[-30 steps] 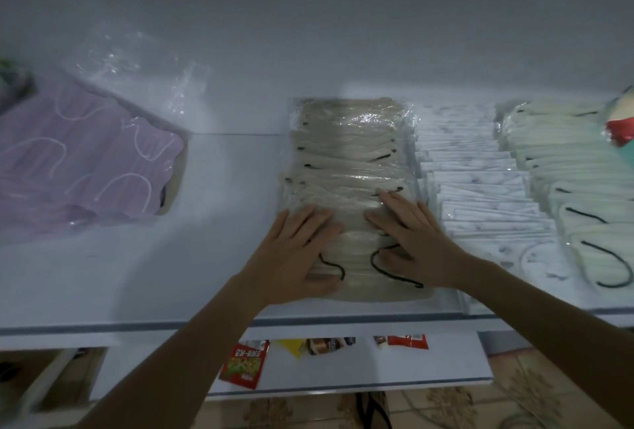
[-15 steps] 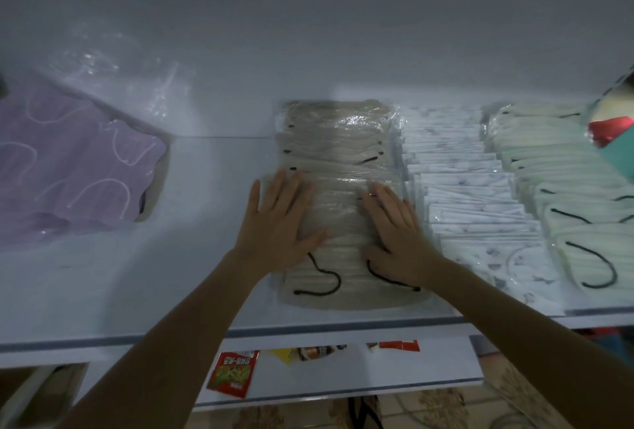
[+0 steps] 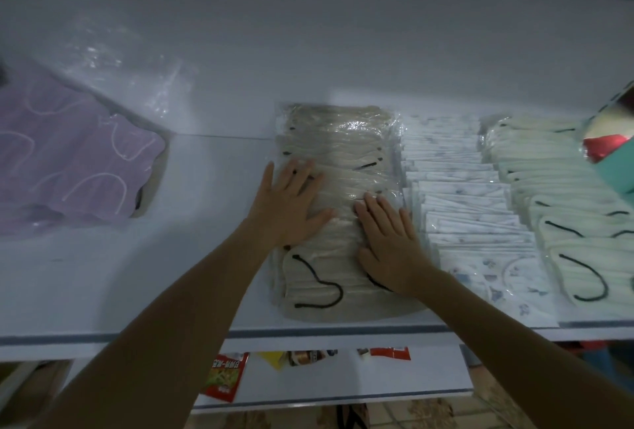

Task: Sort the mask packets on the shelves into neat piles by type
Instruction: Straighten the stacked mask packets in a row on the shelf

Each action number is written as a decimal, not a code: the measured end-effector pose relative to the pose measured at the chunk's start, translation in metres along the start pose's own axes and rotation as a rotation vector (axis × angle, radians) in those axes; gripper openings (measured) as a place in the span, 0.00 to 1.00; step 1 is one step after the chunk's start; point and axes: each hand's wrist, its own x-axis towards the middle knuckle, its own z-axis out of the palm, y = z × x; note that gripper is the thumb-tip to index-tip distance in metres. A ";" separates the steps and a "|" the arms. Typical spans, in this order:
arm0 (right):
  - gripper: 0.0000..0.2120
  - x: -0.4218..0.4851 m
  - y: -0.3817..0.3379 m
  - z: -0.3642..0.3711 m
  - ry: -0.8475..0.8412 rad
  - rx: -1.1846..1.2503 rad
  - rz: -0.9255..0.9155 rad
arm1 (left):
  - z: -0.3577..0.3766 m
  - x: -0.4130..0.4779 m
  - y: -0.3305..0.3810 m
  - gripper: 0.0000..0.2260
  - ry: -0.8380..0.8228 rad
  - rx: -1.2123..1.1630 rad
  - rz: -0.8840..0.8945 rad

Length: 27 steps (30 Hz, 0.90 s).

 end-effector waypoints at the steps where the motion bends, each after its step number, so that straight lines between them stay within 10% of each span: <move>1: 0.45 -0.001 -0.002 0.001 -0.006 -0.008 0.004 | 0.001 0.002 -0.001 0.37 -0.028 0.007 -0.019; 8: 0.37 -0.004 -0.006 0.007 0.037 0.048 0.021 | 0.006 -0.011 0.004 0.48 0.002 -0.131 -0.108; 15: 0.29 -0.026 -0.016 0.025 0.403 0.164 0.036 | 0.003 -0.051 0.003 0.36 0.109 -1.097 -0.493; 27: 0.30 -0.036 -0.021 0.029 0.263 0.181 0.110 | 0.013 -0.054 0.008 0.49 0.016 -1.060 -0.303</move>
